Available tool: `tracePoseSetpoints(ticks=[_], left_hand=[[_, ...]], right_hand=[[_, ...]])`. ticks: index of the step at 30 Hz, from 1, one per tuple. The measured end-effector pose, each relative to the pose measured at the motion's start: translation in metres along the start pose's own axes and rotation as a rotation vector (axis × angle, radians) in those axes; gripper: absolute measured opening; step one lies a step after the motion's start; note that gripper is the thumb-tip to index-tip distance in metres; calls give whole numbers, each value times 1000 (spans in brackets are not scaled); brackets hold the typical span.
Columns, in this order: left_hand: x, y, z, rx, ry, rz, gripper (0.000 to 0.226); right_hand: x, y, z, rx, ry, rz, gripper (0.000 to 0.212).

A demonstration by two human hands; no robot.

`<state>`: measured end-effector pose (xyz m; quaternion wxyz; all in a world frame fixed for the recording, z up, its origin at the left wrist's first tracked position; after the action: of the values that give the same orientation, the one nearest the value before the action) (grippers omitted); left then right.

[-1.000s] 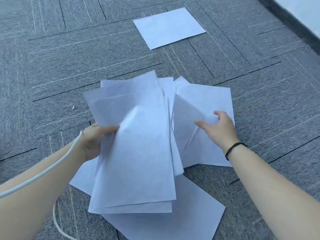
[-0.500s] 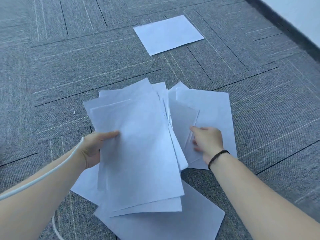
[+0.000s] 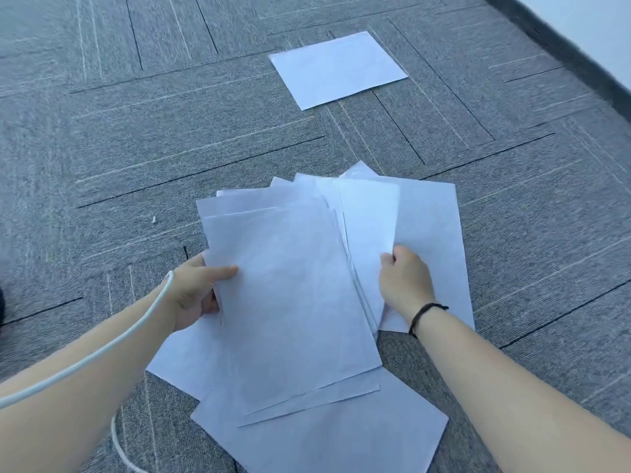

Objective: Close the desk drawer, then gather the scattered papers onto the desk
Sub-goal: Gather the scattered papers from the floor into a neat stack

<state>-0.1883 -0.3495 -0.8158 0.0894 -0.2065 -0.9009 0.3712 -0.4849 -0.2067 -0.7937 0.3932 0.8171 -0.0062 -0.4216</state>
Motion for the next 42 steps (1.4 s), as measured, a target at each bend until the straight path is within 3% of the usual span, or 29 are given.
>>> tracePoseSetpoints(ticks=[2, 6, 9, 12, 15, 16, 18, 20, 24, 28, 32, 37, 40, 42], left_hand=[[-2, -2, 0, 6, -3, -17, 21], [0, -3, -2, 1, 39, 40, 29], [8, -2, -5, -36, 91, 85, 48], [9, -1, -5, -37, 79, 100, 39], [9, -3, -4, -31, 4, 103, 35], [10, -4, -2, -33, -35, 96, 35], [12, -7, 1, -36, -103, 83, 40], [12, -9, 3, -31, -149, 83, 47], [3, -9, 5, 1, -185, 15, 42], [-12, -5, 3, -42, -284, -107, 39], [-10, -1, -1, -110, -164, -29, 34], [-5, -3, -9, -149, 28, 260, 20], [4, -9, -8, -171, 72, 288, 52], [16, -15, -8, -109, 79, 420, 52]], right_hand=[[-8, -7, 12, -9, 44, 34, 26], [10, -10, 21, 128, 416, 307, 28], [25, 3, 17, 130, 524, 252, 31], [28, 14, 15, 162, 481, 400, 22], [33, 12, 9, 292, 455, 658, 64], [37, 12, 1, 268, 482, 650, 67], [45, 12, -16, 175, 522, 569, 38], [43, 10, -20, 160, 441, 588, 16], [6, -11, 6, 288, 226, 841, 17], [-22, -43, 18, 410, 152, 888, 17], [-16, -47, 18, 437, 186, 860, 28], [-4, -12, 18, 279, 225, 625, 17], [10, 2, 12, 209, 265, 496, 18], [25, 8, 5, 161, 342, 431, 24]])
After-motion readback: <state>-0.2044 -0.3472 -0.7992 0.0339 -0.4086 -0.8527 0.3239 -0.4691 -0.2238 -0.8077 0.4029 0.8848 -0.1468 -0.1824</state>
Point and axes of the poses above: each hand's wrist, its own z-axis towards the middle knuckle, its own x-axis out of the palm, y = z × x, the point moved 4 cm from there along z, towards the middle knuckle, and after that the axes turned 5 degrees about z, right-handed, at the moved point
